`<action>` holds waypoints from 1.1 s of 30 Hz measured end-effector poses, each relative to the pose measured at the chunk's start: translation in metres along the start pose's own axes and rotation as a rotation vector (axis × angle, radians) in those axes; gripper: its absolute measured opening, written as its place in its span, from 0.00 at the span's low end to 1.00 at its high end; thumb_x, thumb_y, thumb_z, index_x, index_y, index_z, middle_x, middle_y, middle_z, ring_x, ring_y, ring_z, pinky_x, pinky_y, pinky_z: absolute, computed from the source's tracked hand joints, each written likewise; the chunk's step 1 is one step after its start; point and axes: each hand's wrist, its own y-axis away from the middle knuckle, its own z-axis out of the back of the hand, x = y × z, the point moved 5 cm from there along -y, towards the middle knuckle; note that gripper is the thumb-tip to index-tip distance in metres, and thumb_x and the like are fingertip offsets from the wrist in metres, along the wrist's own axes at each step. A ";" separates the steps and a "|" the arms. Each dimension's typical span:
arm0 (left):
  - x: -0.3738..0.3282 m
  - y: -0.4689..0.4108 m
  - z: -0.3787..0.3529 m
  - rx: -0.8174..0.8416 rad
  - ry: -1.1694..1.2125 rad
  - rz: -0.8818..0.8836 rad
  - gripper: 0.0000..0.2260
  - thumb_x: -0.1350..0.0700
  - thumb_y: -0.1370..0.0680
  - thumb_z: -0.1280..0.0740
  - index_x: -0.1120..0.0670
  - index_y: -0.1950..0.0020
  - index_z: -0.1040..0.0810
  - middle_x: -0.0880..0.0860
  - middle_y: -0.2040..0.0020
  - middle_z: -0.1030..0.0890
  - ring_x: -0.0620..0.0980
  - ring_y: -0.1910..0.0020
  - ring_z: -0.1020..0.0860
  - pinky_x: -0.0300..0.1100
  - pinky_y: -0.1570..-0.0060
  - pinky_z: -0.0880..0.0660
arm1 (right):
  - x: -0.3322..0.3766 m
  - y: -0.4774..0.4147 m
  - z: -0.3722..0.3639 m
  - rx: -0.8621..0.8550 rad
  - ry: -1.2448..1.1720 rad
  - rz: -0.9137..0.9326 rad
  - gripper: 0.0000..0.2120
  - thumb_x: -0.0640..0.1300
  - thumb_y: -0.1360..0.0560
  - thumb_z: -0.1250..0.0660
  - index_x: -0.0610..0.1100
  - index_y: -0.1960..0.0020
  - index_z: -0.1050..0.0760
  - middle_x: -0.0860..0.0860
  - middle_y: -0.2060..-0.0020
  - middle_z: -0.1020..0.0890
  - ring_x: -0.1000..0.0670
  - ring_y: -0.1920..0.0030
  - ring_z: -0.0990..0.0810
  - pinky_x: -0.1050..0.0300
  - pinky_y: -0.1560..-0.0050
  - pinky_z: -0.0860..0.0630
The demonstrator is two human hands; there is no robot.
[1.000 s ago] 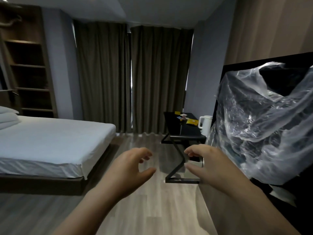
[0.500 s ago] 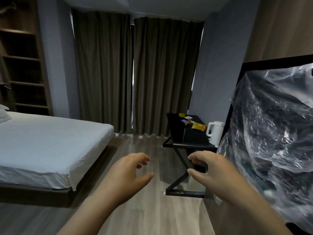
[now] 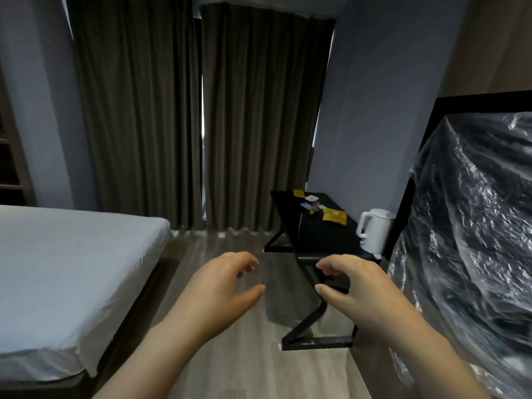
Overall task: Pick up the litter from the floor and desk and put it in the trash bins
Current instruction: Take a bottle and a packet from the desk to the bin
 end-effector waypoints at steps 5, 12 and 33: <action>0.046 -0.051 -0.011 0.037 0.024 0.000 0.17 0.42 0.28 0.32 0.42 0.40 0.26 0.38 0.47 0.24 0.36 0.48 0.25 0.36 0.45 0.25 | -0.006 -0.060 -0.027 0.028 0.016 -0.024 0.18 0.55 0.26 0.32 0.57 0.37 0.27 0.63 0.48 0.24 0.63 0.47 0.25 0.67 0.45 0.26; 0.101 -0.154 -0.030 0.014 -0.013 -0.005 0.15 0.43 0.28 0.31 0.43 0.42 0.25 0.40 0.47 0.23 0.37 0.50 0.25 0.38 0.46 0.25 | -0.035 -0.163 -0.065 0.010 0.002 -0.033 0.18 0.55 0.26 0.32 0.57 0.37 0.27 0.62 0.48 0.23 0.62 0.47 0.25 0.64 0.45 0.26; 0.225 -0.461 -0.148 0.125 0.056 -0.034 0.17 0.44 0.27 0.32 0.43 0.39 0.25 0.40 0.46 0.23 0.36 0.48 0.25 0.35 0.45 0.26 | -0.188 -0.448 -0.149 0.006 -0.020 -0.162 0.17 0.56 0.27 0.32 0.58 0.38 0.26 0.64 0.48 0.24 0.63 0.46 0.25 0.66 0.45 0.27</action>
